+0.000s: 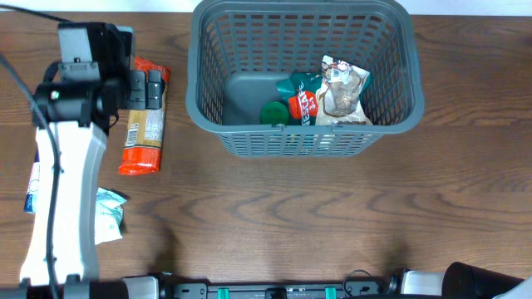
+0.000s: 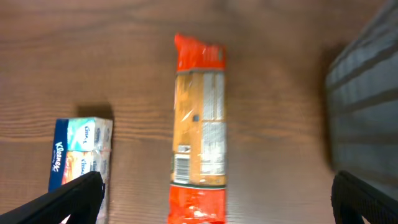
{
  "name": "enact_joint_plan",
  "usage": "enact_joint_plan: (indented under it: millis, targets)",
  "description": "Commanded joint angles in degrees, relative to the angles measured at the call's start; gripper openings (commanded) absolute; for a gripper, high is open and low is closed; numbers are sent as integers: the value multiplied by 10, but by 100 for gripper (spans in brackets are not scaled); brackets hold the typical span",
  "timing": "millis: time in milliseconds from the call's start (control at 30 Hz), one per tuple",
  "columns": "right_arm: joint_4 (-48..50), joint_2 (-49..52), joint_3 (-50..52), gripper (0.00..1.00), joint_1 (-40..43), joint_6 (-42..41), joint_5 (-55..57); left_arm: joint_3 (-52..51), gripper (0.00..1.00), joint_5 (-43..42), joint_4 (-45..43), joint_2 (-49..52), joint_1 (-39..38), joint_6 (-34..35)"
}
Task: Pack container
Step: 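Move the left gripper down onto the orange-ended cracker package and grasp it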
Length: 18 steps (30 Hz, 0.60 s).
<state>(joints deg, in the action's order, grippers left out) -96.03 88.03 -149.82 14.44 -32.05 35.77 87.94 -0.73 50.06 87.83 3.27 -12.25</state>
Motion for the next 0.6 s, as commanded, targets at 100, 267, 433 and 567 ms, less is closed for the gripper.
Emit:
enact_joint_plan:
  millis: [100, 267, 433, 567]
  targets:
    - [-1, 2, 1, 99, 6, -7, 6, 10, 99, -2, -11, 119, 48, -51]
    - [0, 1, 1, 99, 6, -7, 6, 10, 99, -33, -35, 203, 59, -67]
    - [0, 2, 1, 99, 6, -7, 6, 10, 99, -59, -75, 259, 58, -65]
    - [0, 2, 1, 99, 6, -7, 6, 10, 99, -66, -89, 289, 58, -63]
